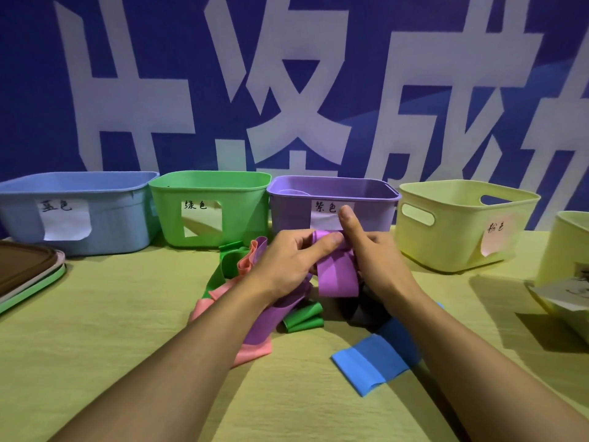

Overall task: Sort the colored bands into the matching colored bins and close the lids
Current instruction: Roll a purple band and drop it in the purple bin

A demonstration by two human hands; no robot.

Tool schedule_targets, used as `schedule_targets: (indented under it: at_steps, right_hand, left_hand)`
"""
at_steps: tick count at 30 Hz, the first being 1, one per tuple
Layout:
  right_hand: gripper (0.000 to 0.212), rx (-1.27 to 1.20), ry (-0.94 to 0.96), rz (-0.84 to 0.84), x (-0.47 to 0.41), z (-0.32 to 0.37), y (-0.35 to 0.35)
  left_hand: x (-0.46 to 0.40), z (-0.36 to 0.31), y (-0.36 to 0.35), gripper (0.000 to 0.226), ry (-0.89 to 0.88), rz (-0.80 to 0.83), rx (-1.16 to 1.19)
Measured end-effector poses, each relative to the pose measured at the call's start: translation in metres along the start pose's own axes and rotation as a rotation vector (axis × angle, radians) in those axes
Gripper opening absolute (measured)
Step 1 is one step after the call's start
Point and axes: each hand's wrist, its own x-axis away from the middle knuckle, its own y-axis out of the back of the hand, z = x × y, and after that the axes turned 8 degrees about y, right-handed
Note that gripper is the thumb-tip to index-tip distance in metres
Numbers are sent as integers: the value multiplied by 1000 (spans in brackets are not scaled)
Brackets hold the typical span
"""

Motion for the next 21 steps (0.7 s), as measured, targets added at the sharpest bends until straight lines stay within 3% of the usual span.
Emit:
schedule_targets:
  at_steps: [6, 12, 15, 21]
  right_hand:
    - [53, -83, 0, -6, -1, -1, -2]
    - [50, -124, -32, 11, -1, -4, -2]
    - [48, -114, -22, 15, -1, -5, -4]
    - [49, -88, 55, 49, -1, -7, -5]
  left_hand:
    - [0, 2, -1, 20, 23, -9, 38]
    - [1, -3, 0, 50, 134, 78, 222]
    - [-3, 0, 4, 73, 173, 35, 138]
    - [-1, -2, 3, 77, 241, -104, 41]
